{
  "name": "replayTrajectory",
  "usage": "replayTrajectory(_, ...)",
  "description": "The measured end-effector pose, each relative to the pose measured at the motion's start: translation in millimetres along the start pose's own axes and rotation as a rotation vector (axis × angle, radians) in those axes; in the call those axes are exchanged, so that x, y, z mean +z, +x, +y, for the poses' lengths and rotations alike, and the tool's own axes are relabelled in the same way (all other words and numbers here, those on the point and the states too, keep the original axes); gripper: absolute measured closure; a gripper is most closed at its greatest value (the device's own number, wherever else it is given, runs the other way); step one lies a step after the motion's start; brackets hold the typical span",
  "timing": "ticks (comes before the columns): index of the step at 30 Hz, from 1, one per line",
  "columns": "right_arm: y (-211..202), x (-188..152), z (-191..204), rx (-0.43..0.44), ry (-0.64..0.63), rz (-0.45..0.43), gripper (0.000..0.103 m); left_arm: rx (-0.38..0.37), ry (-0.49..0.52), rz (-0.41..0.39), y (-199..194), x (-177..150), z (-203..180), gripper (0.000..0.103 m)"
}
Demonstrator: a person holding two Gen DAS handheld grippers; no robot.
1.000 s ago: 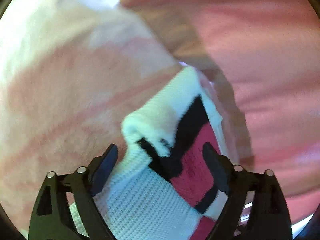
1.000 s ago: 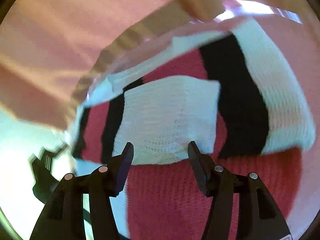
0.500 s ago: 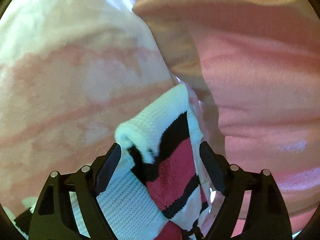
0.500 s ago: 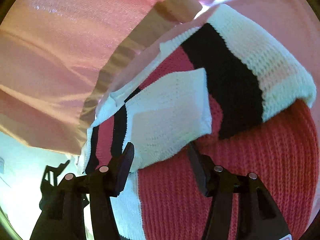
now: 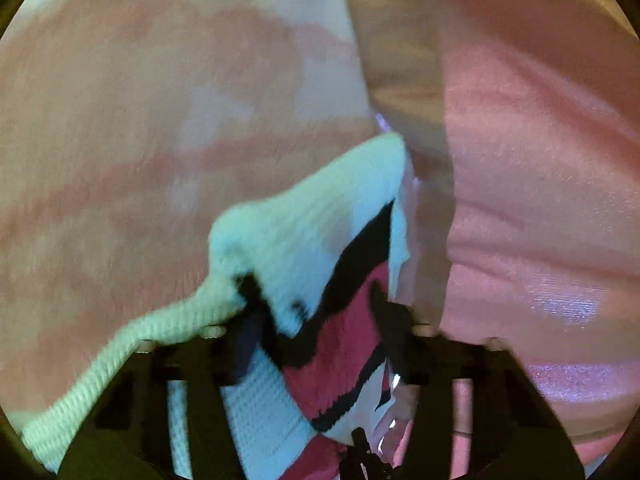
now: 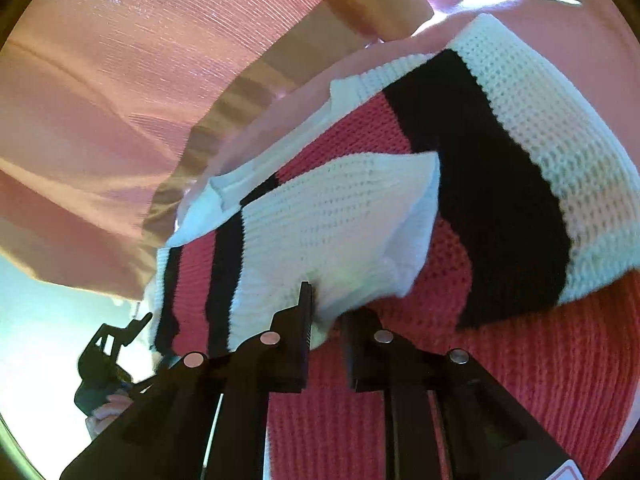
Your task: Fold small clothes
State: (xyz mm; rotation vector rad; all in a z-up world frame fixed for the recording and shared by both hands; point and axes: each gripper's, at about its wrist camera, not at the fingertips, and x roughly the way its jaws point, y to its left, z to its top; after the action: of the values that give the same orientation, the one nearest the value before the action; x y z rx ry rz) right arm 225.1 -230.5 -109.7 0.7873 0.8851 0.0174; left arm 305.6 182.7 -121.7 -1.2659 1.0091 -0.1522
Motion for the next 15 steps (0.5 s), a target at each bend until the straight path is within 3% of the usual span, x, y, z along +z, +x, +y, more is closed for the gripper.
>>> replayTrajectory(1,-0.5,2.3,2.5,-0.002,-0.017,-0.011,0.095,-0.004,0.021,-0.009,-2.1,1.3,-3.8,0.088)
replayTrajectory(3,-19.1,13.1,16.4,0.008,-0.076,-0.074,0.096,-0.038,0.090,-0.033,-11.1,1.6,-19.7,0.096)
replayTrajectory(6,-79.2,28.1,42.5,0.078,-0.208,-0.239,0.097,-0.041,0.236,-0.110,-30.6,-6.9,-48.6,0.097)
replayTrajectory(7,-85.9,29.1,40.0,0.050,-0.247,-0.272,0.097,-0.021,0.290,-0.119,-30.7,-11.8,-52.0,0.096)
replayTrajectory(8,-76.6,30.9,30.7,-0.017,-0.260,-0.248,0.097,0.013,0.306,-0.090,-22.5,-14.9,-47.2,0.096)
replayTrajectory(11,-18.1,25.4,-25.0,-0.181,-0.206,-0.047,0.098,0.148,0.269,-0.022,7.9,-21.0,-15.1,0.096)
replayTrajectory(15,-36.1,26.2,-30.3,-0.102,-0.158,-0.105,0.098,0.163,0.308,-0.052,3.0,-27.2,-14.3,0.096)
